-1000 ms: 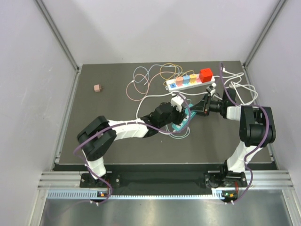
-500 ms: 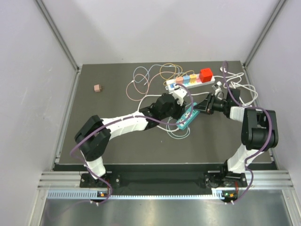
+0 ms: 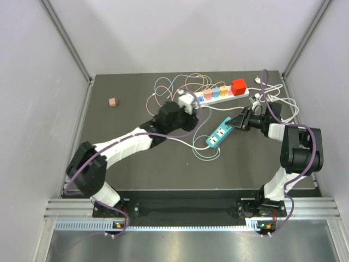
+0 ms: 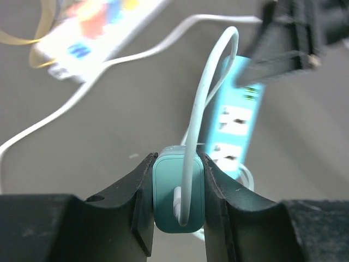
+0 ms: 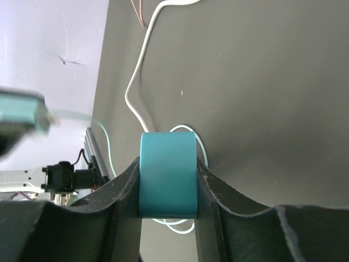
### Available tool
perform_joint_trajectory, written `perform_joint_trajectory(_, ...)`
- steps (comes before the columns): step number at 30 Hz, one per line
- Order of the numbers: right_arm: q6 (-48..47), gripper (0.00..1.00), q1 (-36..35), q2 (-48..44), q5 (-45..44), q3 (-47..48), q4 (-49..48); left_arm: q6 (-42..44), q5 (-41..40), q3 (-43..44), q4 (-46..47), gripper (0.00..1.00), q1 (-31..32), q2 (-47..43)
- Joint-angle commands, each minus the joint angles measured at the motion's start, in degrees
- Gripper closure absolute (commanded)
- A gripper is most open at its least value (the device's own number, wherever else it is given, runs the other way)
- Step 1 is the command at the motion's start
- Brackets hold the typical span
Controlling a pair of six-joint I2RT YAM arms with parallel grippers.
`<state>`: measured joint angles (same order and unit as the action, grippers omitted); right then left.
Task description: Pull the plug off the socket
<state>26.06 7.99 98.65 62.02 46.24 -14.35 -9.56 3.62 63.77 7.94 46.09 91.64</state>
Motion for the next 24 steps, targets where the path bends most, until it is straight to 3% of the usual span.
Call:
perform_joint_trajectory(1, 0.7, 1.00, 1.3, 0.2, 3.0, 0.9, -5.2, -8.4, 4.1, -4.6, 8.2, 1.00, -7.4, -9.0)
perform_joint_trajectory(5, 0.7, 1.00, 1.4, 0.2, 2.8, 0.8, -5.5, -5.8, 3.9, -2.2, 2.9, 1.00, -12.5, -15.3)
perform_joint_trajectory(11, 3.1, 1.00, 1.9, 0.1, 3.9, 0.7, -6.8, -2.2, 4.8, 10.0, -5.7, 1.00, -12.8, -21.2)
perform_joint_trajectory(13, 9.0, 1.00, 2.9, 0.0, 5.6, -1.5, -17.5, -2.1, 5.3, 13.7, -7.3, 1.00, -12.8, -23.2)
perform_joint_trajectory(14, 16.7, 1.00, 3.3, 0.0, 7.0, -2.5, -22.6, -2.1, 5.4, 14.8, -7.7, 1.00, -12.8, -23.9)
perform_joint_trajectory(15, 20.4, 1.00, 4.3, 0.0, 7.5, -3.3, -32.7, -2.1, 5.6, 16.9, -7.7, 1.00, -12.8, -24.5)
perform_joint_trajectory(18, 30.0, 1.00, 6.1, -0.1, 8.2, -5.3, -43.9, -2.7, 6.0, 20.5, -8.8, 1.00, -12.8, -26.9)
perform_joint_trajectory(24, 34.8, 1.00, 6.7, 0.0, 7.7, -6.2, -48.9, -4.2, 7.8, 29.1, -9.7, 1.00, -12.8, -28.1)
